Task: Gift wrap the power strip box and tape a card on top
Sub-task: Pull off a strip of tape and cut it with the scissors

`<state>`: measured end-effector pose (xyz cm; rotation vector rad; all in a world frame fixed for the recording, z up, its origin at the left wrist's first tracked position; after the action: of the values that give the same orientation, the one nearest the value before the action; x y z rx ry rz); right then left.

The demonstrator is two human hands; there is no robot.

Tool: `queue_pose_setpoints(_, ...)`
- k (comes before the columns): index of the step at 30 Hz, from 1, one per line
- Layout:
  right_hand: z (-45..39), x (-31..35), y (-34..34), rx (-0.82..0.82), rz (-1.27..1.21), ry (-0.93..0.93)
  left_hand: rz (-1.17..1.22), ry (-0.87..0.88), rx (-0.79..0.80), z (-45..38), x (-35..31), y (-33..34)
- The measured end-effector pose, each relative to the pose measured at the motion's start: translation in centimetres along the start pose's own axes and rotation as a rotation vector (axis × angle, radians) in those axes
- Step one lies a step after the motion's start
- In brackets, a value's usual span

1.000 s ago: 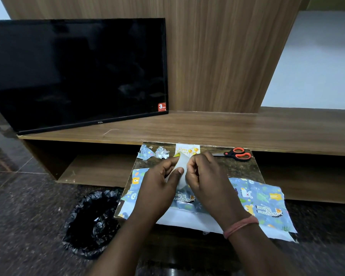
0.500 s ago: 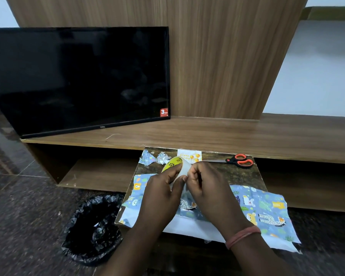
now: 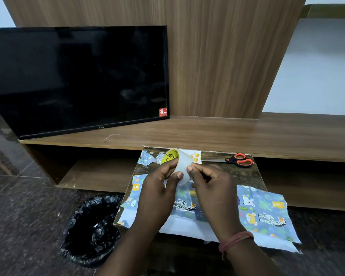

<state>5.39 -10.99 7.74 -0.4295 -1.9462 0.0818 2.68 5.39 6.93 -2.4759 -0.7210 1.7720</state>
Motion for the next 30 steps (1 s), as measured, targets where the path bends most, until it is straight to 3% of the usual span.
queue_pose_setpoints(9,0.2,1.4,0.5,0.019,0.082,-0.134,-0.148,0.033,0.01,0.1,0.9,0.3)
queue_pose_setpoints(16,0.0,0.1,1.0,0.082,-0.011,0.028,-0.205,0.088,0.022,0.2,1.0,0.2)
queue_pose_setpoints(21,-0.3,-1.4,1.5,0.181,-0.228,0.281,-0.199,0.082,0.022,0.1,0.8,0.1)
queue_pose_setpoints(26,-0.2,-1.3,2.2,0.249,-0.26,0.268,-0.223,0.061,0.011,0.0,0.4,0.0)
queue_pose_setpoints(30,-0.1,-0.7,2.3,0.292,-0.323,0.22,-0.106,0.007,0.023,-0.3,0.2,-0.1)
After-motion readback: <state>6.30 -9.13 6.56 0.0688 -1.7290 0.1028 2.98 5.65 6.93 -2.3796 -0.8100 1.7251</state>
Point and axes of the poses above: each hand's wrist, its own z-axis away from the middle knuckle, its own y-axis out of the palm, x = y × z, the point moved 8 cm from there along -z, towards the middle knuckle, and after that the axes turned 1 degree about y, right-handed, at the moved point
